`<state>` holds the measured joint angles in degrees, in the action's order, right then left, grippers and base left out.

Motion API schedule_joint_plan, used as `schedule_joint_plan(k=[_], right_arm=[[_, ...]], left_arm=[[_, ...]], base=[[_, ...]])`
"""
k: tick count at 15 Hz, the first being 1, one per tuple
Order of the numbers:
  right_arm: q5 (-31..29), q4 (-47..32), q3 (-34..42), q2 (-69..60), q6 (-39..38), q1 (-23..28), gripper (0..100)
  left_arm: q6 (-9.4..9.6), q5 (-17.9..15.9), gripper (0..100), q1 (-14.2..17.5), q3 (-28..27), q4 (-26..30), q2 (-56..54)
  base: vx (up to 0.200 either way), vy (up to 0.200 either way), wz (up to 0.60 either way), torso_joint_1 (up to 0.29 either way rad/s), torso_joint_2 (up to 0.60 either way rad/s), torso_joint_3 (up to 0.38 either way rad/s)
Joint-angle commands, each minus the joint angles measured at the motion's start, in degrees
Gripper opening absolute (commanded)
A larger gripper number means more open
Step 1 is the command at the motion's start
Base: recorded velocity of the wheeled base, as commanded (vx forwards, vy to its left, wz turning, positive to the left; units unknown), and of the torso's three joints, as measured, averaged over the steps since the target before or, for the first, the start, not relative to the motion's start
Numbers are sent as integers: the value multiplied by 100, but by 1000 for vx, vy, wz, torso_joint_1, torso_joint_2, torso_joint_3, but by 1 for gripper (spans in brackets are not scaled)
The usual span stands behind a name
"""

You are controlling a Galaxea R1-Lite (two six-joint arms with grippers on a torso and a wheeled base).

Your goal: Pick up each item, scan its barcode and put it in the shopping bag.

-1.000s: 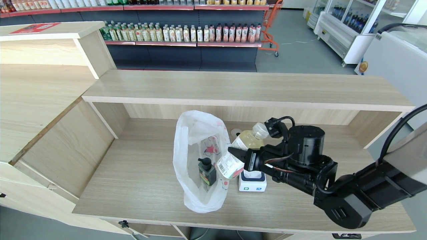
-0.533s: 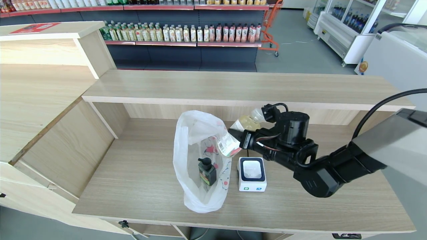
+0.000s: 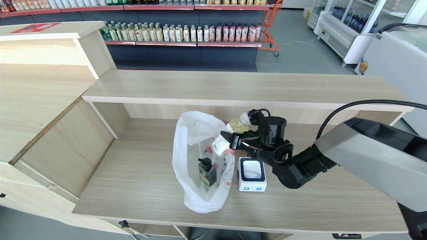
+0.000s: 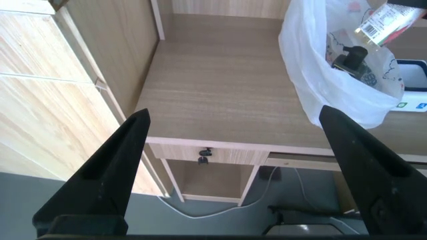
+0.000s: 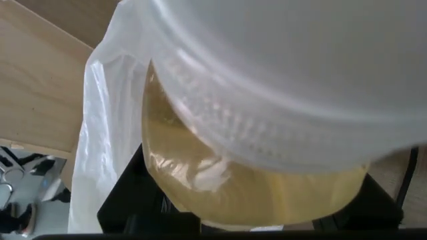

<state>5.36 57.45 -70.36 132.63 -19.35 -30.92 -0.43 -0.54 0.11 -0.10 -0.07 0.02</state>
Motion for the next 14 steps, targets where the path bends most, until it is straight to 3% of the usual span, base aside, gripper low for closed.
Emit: schedule_joint_plan(k=[1,11,14], right_arm=[[17,20,-206,448,230,-2,0],[219,170,-1217,1485,1689,24,0],[316,170,-1348,1529,1741,33,0]], left_arm=[[-1,1,100,7,1,-1,-2],[-1,1,100,-2,1,-1,-2],[-1,1,100,-2,1,-1,-2]], base=[[0,0,0,0,0,0],[0,0,0,0,0,0],[0,0,0,0,0,0]])
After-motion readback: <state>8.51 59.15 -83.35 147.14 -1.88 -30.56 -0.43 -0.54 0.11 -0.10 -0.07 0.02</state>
